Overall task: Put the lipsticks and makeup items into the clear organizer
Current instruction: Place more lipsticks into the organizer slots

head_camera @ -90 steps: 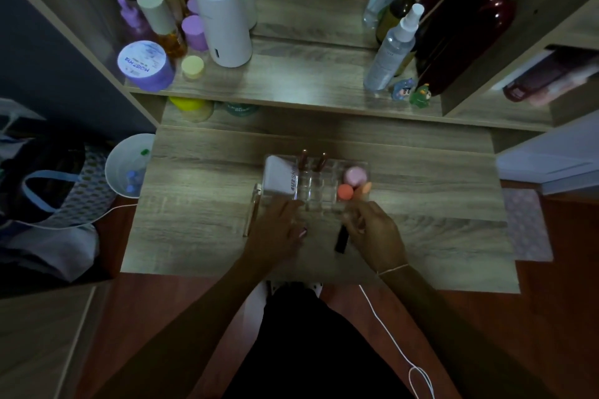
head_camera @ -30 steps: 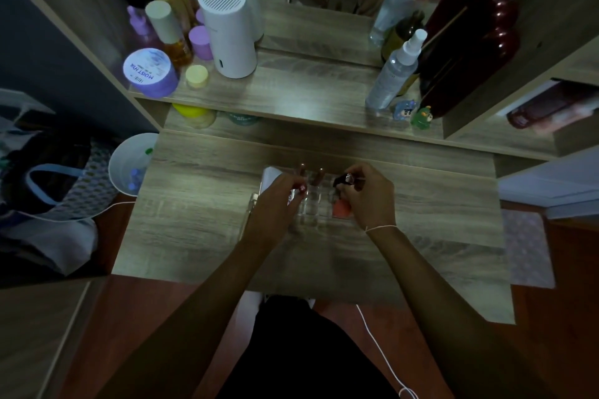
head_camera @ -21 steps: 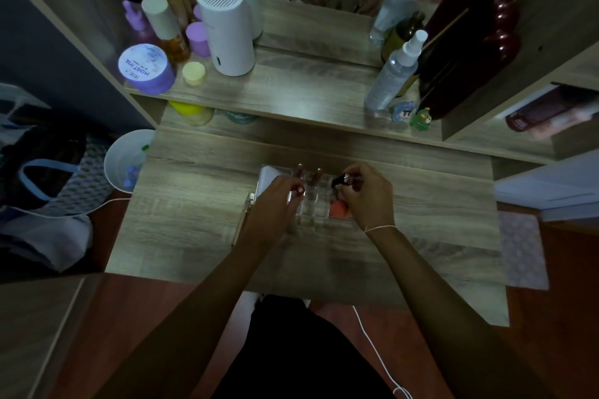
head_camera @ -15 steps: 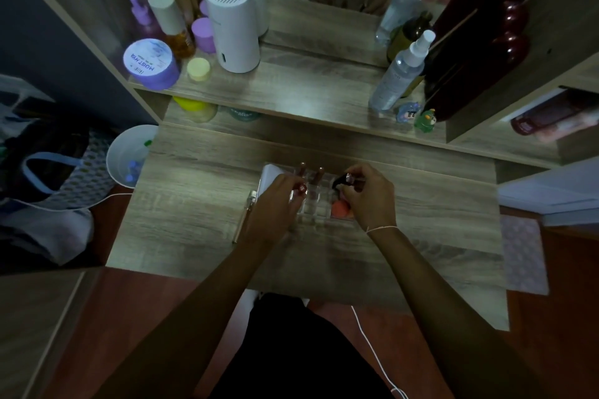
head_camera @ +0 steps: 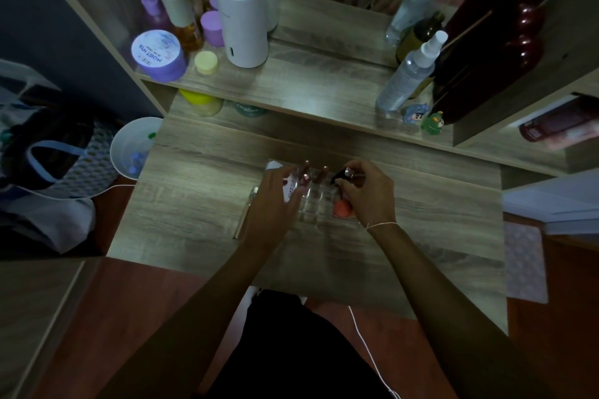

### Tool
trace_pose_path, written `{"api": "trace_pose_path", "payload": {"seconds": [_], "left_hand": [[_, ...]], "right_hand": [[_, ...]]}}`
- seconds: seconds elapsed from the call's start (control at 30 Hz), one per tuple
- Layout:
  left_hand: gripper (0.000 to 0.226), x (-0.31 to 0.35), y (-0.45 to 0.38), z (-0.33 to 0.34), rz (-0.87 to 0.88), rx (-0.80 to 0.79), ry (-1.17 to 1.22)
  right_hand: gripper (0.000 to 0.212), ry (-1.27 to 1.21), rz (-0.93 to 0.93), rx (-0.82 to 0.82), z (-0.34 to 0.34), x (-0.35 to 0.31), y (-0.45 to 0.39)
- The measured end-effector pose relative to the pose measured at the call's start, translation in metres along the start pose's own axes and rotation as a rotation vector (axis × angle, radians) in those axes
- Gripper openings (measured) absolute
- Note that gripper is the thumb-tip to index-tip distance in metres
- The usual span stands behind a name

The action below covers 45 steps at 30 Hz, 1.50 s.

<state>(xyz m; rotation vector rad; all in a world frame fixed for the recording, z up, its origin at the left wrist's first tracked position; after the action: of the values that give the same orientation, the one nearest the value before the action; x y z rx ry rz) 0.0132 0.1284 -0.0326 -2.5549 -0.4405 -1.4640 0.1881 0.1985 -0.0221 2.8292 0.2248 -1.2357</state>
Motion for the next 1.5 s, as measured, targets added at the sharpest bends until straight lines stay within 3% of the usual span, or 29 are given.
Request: {"api": "trace_pose_path", "payload": {"seconds": [0.07, 0.17, 0.37, 0.8, 1.03, 1.37, 1.5], "left_hand": [[0.013, -0.003, 0.015, -0.003, -0.010, 0.038, -0.075], [0.016, -0.017, 0.039, 0.004, 0.142, -0.062, -0.338], [0.057, -0.038, 0.074, 0.028, 0.424, -0.308, -0.597], [0.077, -0.054, 0.074, 0.045, 0.292, -0.504, -0.764], [0.077, -0.061, 0.084, 0.042, 0.285, -0.511, -0.763], [0.074, -0.062, 0.075, 0.040, 0.315, -0.534, -0.791], [0.070, -0.057, 0.076, 0.031, 0.324, -0.530, -0.731]], "right_hand": [[0.027, 0.014, -0.011, -0.019, 0.003, -0.001, -0.001], [0.026, 0.036, -0.010, -0.046, 0.008, 0.000, -0.002], [0.024, 0.120, -0.022, -0.087, 0.016, 0.000, -0.004], [0.024, 0.282, -0.043, -0.168, 0.023, 0.000, -0.007], [0.024, 0.337, -0.047, -0.192, 0.027, 0.001, 0.005], [0.026, 0.357, -0.048, -0.174, 0.019, 0.002, -0.002], [0.029, 0.280, -0.051, -0.054, 0.009, -0.006, 0.012]]}}
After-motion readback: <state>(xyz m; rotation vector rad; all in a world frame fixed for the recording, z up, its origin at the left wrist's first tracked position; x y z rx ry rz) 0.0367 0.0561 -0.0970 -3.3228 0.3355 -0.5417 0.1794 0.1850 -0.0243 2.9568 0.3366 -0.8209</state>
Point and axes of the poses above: each hand's wrist, its own y-axis away from the middle knuckle, its own z-axis out of the palm, x = y × z, the point moved 4 cm from there along -y, towards the middle knuckle, and after that the axes turned 5 degrees about -z, right-handed, at the moved point
